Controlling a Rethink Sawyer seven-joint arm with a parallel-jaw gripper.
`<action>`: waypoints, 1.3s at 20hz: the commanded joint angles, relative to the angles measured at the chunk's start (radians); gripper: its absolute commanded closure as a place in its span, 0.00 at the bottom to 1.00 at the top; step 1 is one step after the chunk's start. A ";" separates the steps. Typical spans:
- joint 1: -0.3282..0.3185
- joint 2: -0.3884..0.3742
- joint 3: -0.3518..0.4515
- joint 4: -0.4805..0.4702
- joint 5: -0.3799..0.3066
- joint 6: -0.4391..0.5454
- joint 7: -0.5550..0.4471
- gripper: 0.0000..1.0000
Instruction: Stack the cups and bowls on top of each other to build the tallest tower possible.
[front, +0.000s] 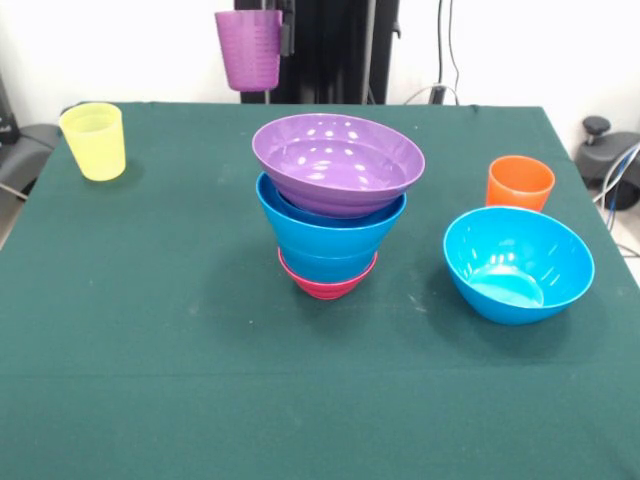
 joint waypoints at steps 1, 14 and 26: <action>0.062 0.123 -0.085 -0.001 -0.007 -0.086 0.167 1.00; 0.238 0.245 -0.236 -0.045 0.034 -0.227 0.217 1.00; 0.231 0.214 -0.217 -0.052 0.051 -0.188 0.178 1.00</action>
